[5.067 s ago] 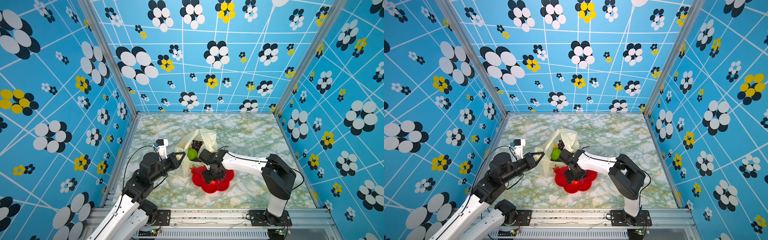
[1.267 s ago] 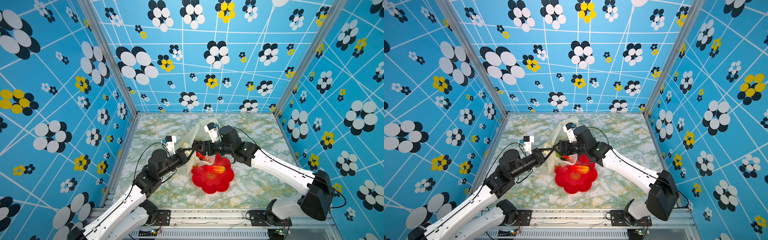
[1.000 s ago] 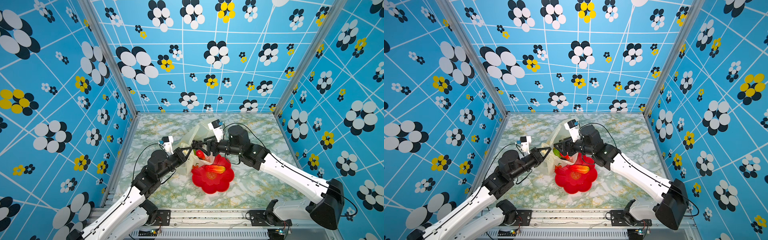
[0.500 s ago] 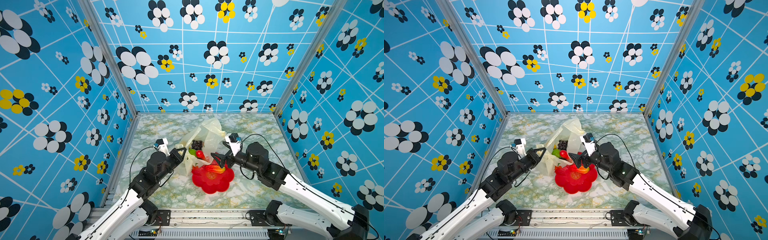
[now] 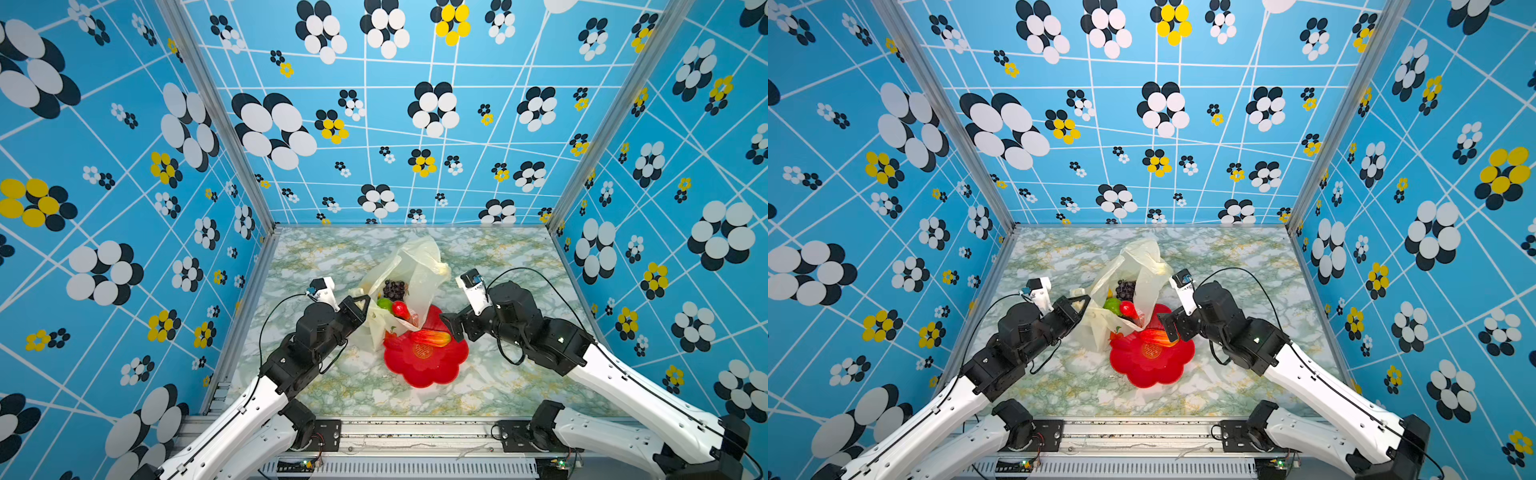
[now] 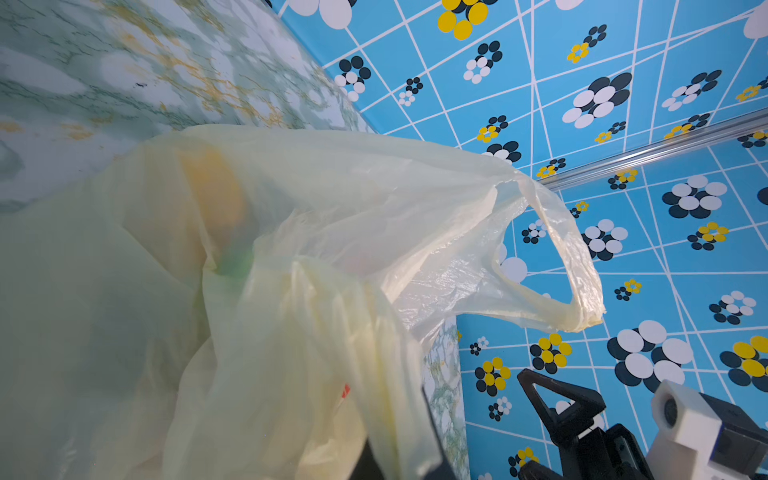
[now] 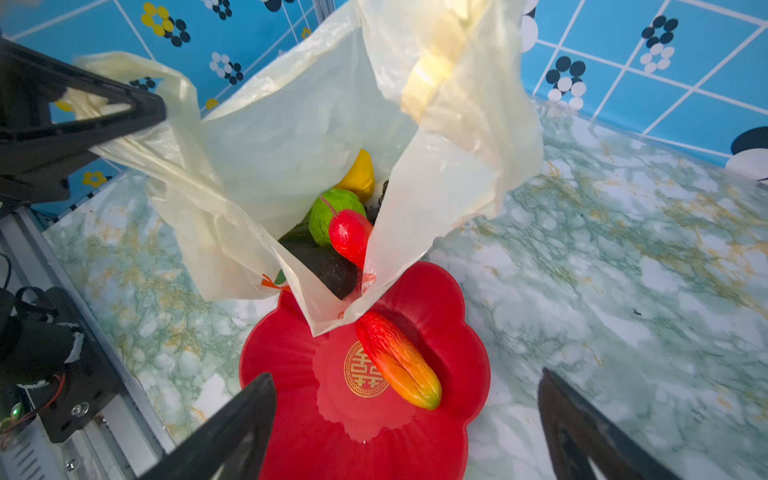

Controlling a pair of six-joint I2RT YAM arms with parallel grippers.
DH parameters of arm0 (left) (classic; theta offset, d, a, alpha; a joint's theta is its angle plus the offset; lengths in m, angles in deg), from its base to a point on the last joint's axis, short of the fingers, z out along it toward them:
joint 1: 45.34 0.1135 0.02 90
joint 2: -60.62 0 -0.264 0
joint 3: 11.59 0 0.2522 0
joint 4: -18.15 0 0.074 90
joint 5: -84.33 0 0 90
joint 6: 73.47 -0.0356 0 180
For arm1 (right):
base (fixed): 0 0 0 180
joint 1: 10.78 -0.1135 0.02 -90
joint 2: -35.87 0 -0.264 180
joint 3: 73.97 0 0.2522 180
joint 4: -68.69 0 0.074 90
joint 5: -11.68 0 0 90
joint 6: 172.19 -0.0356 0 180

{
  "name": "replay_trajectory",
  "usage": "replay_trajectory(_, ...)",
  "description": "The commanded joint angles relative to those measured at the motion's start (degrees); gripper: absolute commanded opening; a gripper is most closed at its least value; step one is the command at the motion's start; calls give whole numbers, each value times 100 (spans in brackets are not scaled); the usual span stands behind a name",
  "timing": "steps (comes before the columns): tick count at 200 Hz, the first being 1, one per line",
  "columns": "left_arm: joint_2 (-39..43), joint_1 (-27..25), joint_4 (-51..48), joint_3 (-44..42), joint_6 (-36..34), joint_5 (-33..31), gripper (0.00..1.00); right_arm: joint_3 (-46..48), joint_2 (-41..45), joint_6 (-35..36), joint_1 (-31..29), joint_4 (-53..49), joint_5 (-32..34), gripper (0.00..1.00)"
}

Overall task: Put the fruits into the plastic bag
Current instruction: 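Withdraw the right gripper up out of the bag, then lower the right gripper onto the long red-yellow mango on the plate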

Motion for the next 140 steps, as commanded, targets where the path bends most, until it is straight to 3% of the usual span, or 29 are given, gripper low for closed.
replay_trajectory(1, 175, 76, -134, -26, -333, -165, 0, -339, -311, -54, 65, -963, 98, 99)
replay_trajectory(73, 340, 668, -401, 14, -751, 400, 0, -1003, -1603, -346, 136, -1684, -212, 97)
replay_trajectory(140, 401, 795, -385, 33, -815, 579, 0, -1398, -2586, -19, 136, -1762, -543, 89)
